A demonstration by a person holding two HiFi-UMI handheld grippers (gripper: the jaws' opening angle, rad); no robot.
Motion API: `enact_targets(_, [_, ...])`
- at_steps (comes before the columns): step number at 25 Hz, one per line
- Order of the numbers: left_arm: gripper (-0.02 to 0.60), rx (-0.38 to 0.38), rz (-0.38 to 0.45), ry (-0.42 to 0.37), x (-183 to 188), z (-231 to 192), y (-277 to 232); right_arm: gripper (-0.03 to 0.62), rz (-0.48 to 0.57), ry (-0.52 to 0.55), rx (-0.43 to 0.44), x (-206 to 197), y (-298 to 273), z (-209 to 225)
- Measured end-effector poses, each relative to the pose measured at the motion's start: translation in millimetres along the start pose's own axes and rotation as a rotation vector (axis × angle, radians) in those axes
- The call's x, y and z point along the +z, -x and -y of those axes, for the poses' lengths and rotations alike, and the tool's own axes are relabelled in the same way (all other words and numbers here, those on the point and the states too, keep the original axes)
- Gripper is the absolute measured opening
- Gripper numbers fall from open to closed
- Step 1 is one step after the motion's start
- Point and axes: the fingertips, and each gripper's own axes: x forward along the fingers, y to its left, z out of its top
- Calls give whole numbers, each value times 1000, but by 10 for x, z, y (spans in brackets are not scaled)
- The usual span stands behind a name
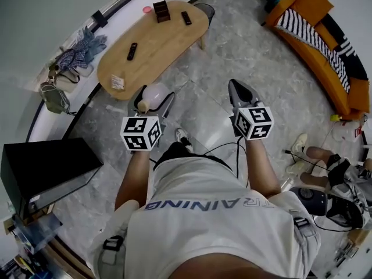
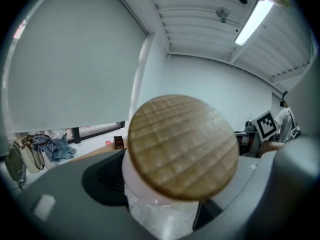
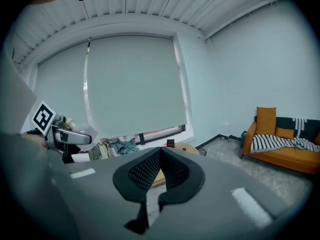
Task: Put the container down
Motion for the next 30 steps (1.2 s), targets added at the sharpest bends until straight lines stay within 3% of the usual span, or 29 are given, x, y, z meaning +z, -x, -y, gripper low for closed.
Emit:
enact_targets(8, [400,-8,-5,-10,313,-449,-376,15,9,25,29,350,-677,-84])
enact_targets(18, [400,47,32,20,614,-946,-586,15,7,70,81,713,-1311,-195])
enact_targets(25, [400,95,38,26,814,-1151,-982,15,1,66,135,828,-1851,-10])
enact_targets(30, [400,160,45,47,1007,-1318,-1331,15,-1,67,221,1027,-2443,179])
